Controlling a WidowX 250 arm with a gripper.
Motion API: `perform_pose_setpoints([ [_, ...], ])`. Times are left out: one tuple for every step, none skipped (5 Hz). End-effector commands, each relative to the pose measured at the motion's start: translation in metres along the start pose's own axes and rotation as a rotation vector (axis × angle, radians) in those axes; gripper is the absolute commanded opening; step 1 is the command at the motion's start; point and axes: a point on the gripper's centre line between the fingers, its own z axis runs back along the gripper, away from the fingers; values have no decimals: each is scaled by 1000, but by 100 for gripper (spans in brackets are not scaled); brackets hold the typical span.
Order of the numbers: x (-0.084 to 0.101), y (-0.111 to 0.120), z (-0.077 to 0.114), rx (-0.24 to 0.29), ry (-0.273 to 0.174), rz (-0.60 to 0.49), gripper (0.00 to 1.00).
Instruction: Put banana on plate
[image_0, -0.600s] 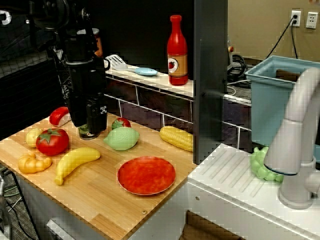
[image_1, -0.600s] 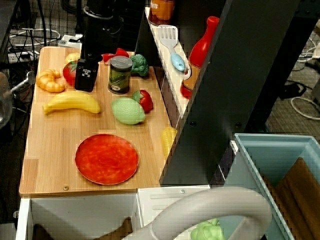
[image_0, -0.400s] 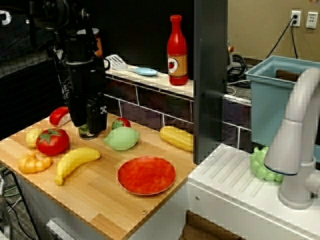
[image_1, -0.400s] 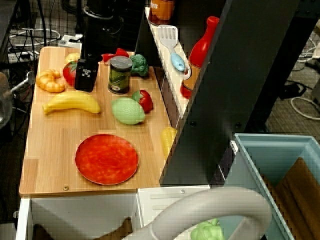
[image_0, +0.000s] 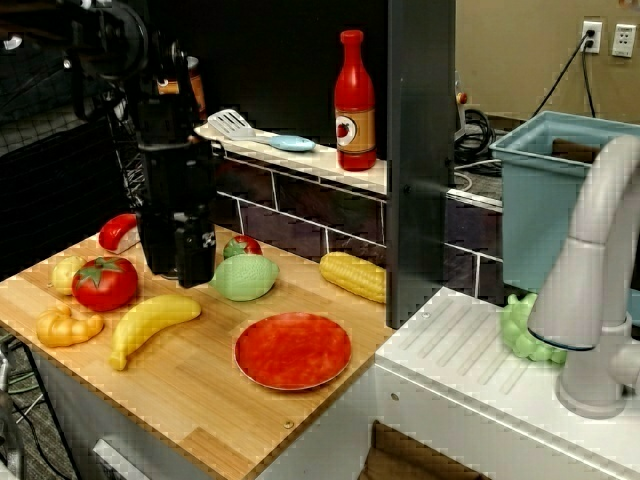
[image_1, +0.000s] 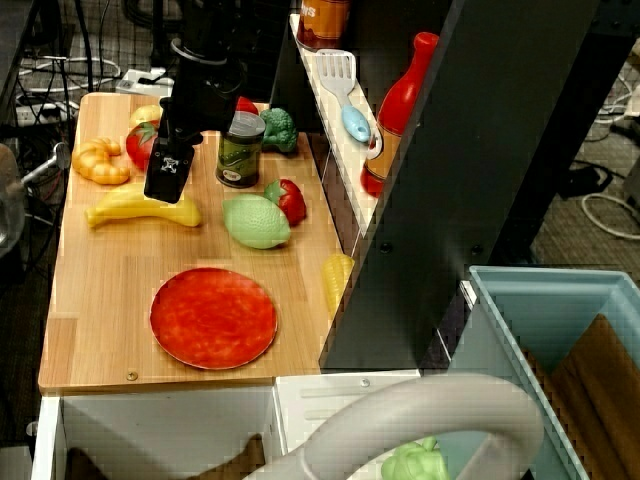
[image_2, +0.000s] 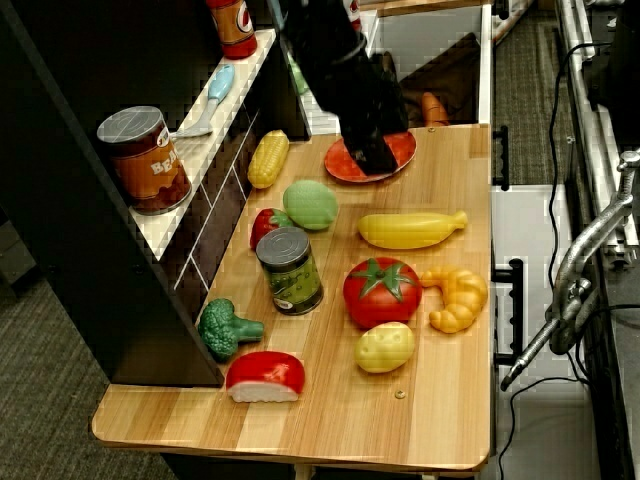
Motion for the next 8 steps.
perform_pose_setpoints([
  [-15, 22, 17, 42, -10, -37, 100],
  [-24, 31, 22, 46, -64, -33, 100],
  [-26, 37, 12, 64, -98, -18, 100],
  [-22, 36, 1, 129, -96, -29, 100],
  [-16, 35, -11, 222, -107, -12, 100],
  [-9, 36, -17, 289, -122, 10, 100],
  [-8, 38, -17, 278, -115, 9, 100],
  [-11, 41, -19, 271, -105, 5, 100],
])
